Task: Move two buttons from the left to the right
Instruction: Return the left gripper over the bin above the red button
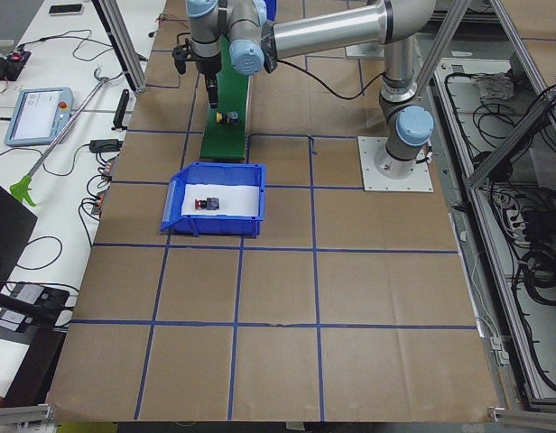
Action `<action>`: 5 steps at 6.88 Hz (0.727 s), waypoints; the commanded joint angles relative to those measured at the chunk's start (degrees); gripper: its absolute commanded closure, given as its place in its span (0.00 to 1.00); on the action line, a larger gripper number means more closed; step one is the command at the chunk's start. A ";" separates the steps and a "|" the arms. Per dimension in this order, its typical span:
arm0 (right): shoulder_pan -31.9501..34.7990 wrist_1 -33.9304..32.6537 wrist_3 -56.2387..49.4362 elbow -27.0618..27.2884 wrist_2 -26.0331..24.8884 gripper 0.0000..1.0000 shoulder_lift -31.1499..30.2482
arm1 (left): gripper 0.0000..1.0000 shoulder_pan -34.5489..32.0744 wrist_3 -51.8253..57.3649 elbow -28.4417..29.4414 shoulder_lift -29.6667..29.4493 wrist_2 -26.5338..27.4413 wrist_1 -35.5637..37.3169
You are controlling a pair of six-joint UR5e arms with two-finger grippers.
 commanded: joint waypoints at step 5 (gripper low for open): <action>0.00 0.02 0.00 0.00 0.00 0.00 0.00 | 0.00 21.37 30.88 0.85 -3.29 0.27 -0.33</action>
